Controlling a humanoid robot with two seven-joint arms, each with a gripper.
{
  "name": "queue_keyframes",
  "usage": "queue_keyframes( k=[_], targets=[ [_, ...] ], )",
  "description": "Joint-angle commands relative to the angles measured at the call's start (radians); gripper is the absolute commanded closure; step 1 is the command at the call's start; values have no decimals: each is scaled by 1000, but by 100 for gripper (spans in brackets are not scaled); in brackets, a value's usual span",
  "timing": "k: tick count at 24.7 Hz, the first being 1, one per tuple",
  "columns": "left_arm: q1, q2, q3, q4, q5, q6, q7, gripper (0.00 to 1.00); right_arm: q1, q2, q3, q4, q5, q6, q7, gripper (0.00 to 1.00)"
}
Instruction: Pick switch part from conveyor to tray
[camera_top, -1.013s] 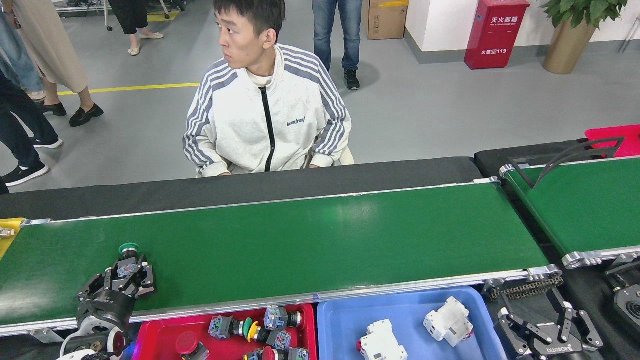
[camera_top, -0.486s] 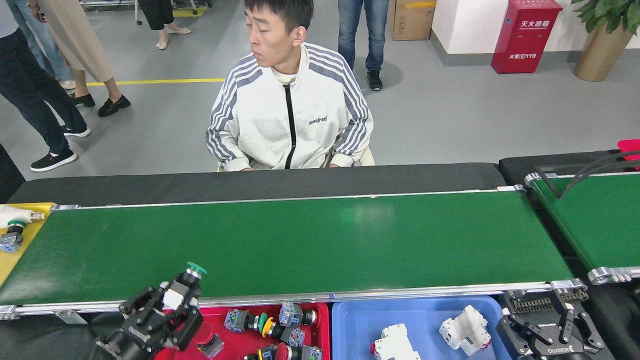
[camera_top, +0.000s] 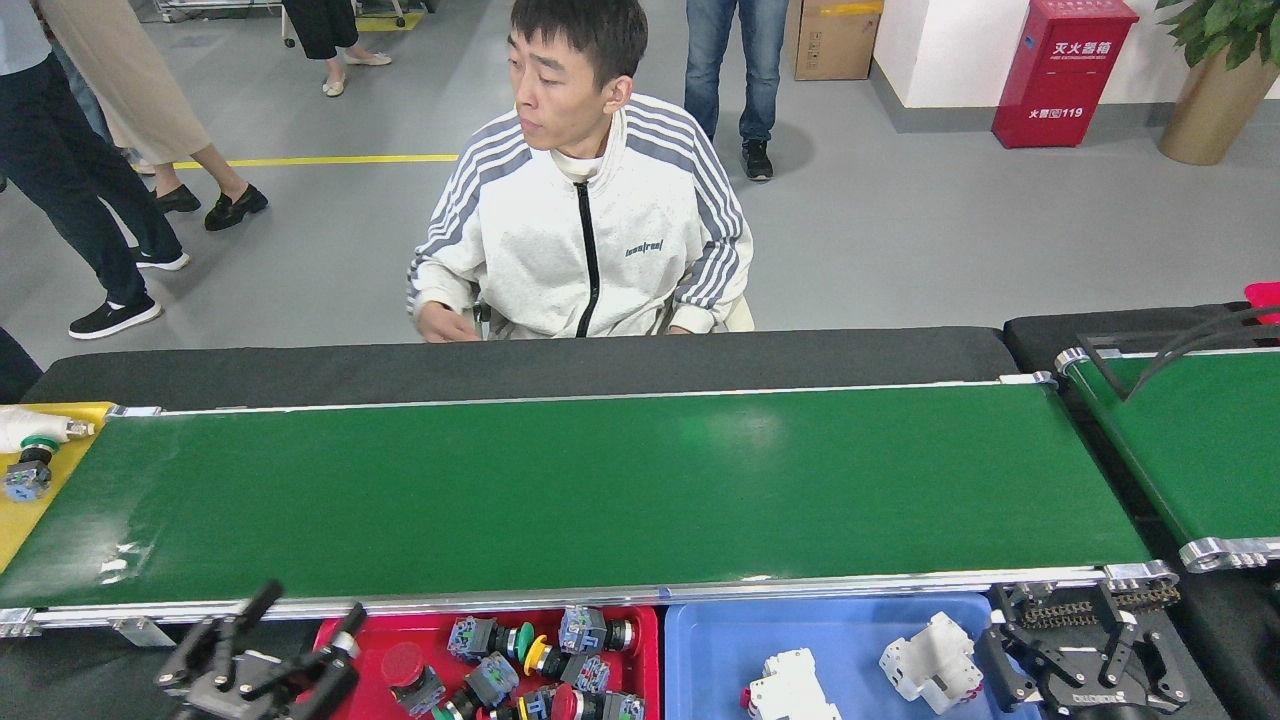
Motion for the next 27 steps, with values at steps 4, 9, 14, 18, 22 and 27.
queue_keyframes(
  k=[4, 9, 14, 18, 22, 27],
  targets=[
    [38, 112, 47, 82, -18, 102, 177, 0, 16, -18, 55, -38, 6, 39, 6, 1],
    [62, 102, 58, 74, -14, -53, 175, 0, 6, -20, 55, -39, 3, 18, 37, 1],
    [70, 114, 59, 85, -12, -65, 175, 0, 2, -23, 55, -39, 3, 19, 40, 1],
    [93, 115, 71, 92, -14, -73, 175, 0, 0, -23, 55, -39, 2, 18, 40, 1],
    [93, 112, 107, 91, -14, -65, 177, 0, 2, -17, 55, -56, 2, 18, 41, 1],
    [85, 111, 133, 92, -14, -62, 178, 0, 3, -17, 55, -56, -1, 7, 41, 1]
  ],
)
